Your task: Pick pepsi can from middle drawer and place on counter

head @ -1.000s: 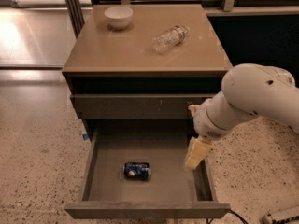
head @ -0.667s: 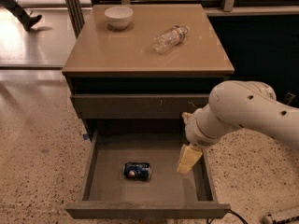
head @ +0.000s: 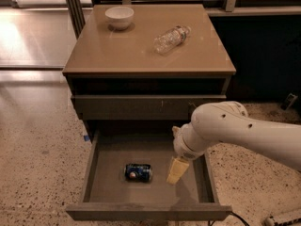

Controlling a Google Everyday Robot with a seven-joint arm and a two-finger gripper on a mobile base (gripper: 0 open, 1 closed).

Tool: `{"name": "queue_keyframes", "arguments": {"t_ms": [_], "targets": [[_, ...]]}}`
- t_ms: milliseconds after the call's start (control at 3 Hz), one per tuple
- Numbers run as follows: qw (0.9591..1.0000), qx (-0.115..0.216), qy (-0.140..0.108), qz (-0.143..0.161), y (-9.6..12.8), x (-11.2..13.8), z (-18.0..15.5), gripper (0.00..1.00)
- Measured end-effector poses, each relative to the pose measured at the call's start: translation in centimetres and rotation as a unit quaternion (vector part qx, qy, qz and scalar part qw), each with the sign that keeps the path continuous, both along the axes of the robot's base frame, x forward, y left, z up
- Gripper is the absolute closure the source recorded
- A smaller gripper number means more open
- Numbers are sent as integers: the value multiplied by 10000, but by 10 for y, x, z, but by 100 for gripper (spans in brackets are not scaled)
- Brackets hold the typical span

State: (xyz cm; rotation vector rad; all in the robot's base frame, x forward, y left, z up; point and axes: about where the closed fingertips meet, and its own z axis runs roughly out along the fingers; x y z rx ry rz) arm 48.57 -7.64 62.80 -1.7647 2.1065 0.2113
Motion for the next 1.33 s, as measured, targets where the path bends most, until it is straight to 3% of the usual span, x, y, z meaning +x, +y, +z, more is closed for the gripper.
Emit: {"name": "queue_keyframes", "arguments": {"t_ms": [667, 1000, 1333], "targets": [[9998, 155, 26, 135, 17, 6, -24, 0], [9994, 135, 123, 300, 32, 15, -62, 0], [9978, 109, 482, 453, 62, 21, -142, 0]]}}
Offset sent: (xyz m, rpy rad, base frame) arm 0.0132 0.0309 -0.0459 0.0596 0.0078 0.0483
